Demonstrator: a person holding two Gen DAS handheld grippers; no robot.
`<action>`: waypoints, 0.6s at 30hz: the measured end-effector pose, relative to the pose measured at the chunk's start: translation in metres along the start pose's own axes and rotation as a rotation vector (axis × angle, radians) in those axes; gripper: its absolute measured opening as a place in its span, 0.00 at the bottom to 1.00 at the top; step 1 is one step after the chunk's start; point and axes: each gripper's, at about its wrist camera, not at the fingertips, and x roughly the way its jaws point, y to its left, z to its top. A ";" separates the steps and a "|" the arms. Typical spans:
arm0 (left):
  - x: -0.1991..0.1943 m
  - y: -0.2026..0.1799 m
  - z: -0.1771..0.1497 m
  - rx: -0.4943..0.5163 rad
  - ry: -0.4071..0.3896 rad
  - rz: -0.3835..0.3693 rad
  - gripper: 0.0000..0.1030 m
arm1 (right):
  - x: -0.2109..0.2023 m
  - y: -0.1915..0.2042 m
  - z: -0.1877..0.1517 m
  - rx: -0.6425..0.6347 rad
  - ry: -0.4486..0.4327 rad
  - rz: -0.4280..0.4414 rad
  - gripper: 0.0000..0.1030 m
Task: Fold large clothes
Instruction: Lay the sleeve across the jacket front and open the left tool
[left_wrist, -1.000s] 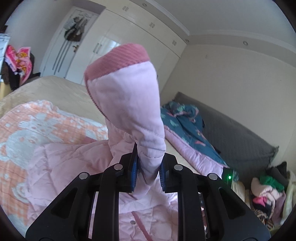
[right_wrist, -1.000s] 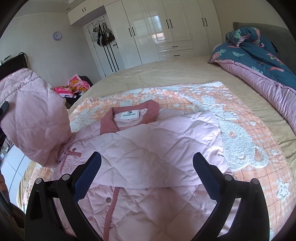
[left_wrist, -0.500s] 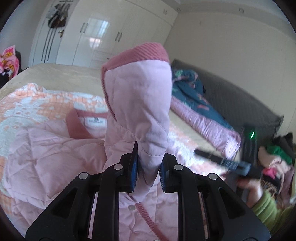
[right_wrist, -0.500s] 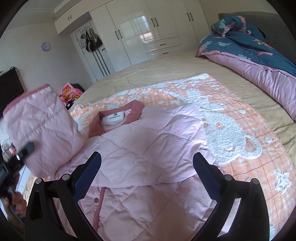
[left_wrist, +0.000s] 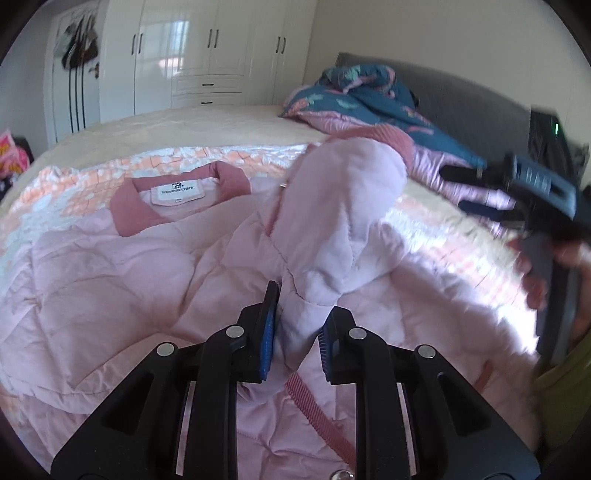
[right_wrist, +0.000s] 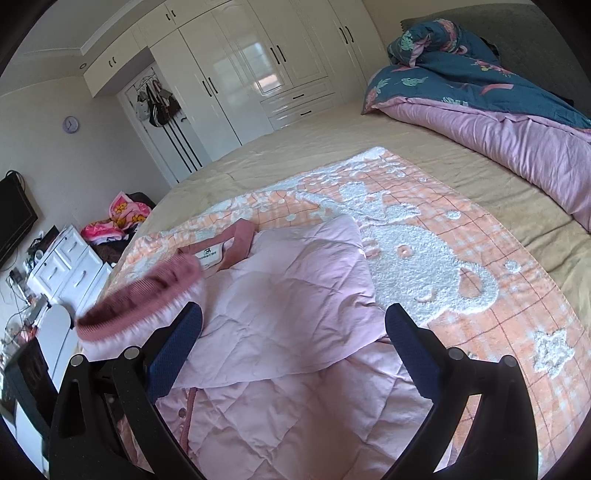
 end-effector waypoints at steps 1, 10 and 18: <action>0.003 -0.005 -0.002 0.022 0.004 0.018 0.13 | 0.000 0.000 0.000 0.000 0.000 -0.003 0.96; 0.017 -0.034 -0.015 0.133 0.119 0.034 0.67 | 0.003 -0.001 -0.002 -0.001 0.009 -0.006 0.96; -0.010 -0.032 0.001 0.084 0.129 -0.051 0.91 | 0.005 0.007 -0.005 -0.019 0.031 0.020 0.96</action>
